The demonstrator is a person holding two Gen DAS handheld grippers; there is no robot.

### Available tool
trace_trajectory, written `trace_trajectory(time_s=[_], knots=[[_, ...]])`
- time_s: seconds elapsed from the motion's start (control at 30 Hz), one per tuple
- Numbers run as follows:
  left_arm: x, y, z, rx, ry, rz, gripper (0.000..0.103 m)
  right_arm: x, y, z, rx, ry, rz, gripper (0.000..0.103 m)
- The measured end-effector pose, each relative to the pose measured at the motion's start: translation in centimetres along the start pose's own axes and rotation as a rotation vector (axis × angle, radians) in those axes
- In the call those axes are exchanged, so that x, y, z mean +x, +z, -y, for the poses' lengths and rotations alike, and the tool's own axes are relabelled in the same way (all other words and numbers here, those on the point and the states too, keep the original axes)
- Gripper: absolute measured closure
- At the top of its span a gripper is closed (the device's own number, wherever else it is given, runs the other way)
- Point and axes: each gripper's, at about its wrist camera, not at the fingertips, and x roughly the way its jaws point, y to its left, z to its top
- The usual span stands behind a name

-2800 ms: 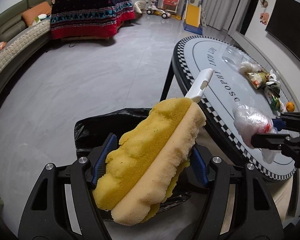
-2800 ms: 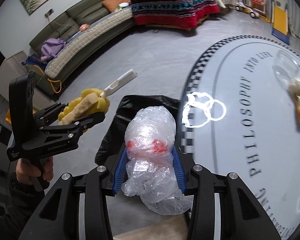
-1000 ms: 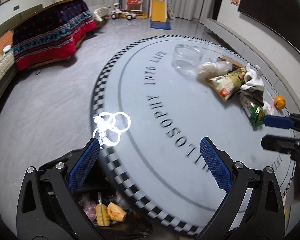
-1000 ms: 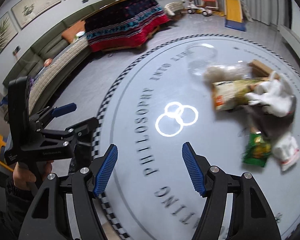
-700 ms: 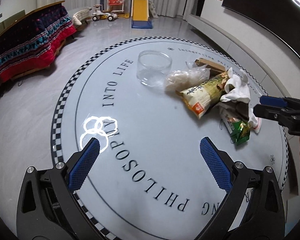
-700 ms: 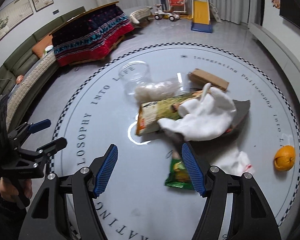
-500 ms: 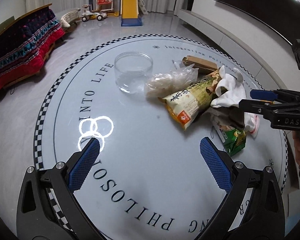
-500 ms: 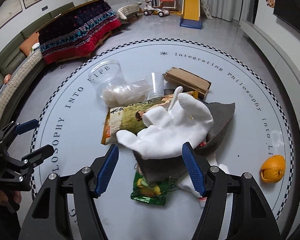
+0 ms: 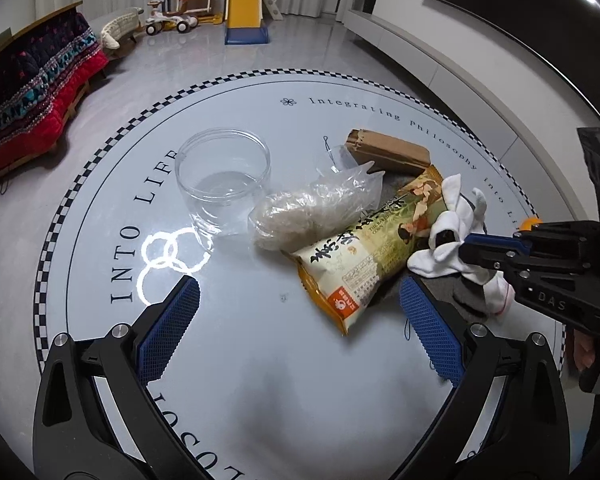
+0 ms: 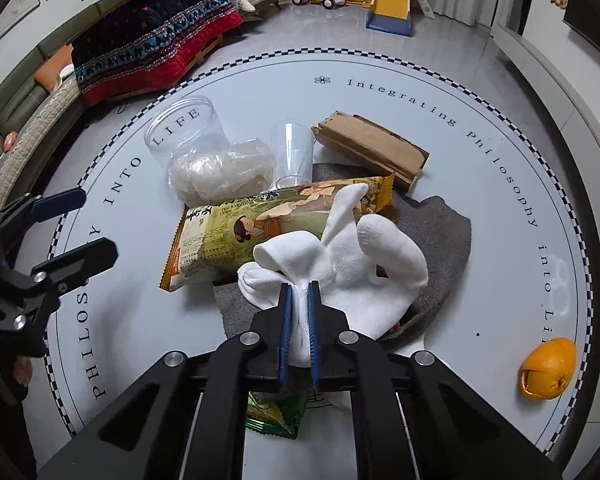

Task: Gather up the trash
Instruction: 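Grasp the white glove with the right gripper while the left grasps the rice bag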

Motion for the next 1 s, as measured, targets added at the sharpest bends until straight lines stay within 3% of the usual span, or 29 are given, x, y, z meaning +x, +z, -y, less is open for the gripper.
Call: trace_trajectory(time_s=[0.3,0.63,0.7,0.73,1.0], knots=[[4.4,3.4,1.3,-0.07,0.005,-0.051,0.006,-3.6,1.9,2.4,0.073,0.032,0.088,0.095],[8.4,5.6,1.5,-0.062,0.038,-0.097,0.006,-3.1,2.1,4.3,0.123,0.078,0.1,0.095],[8.6,5.7,1.0,-0.068,0.038,-0.09,0.016,-3.0,1.9,4.4,0.128,0.082,0.098,0.095],[8.8,5.5,0.8,-0.074,0.039,-0.095,0.032,-3.0,1.8,4.4,0.132,0.081,0.098,0.095],[6.7,4.5,-0.1,-0.1,-0.012,-0.044,0.051,-3.8,1.4,3.9,0.143,0.081,0.118,0.095]])
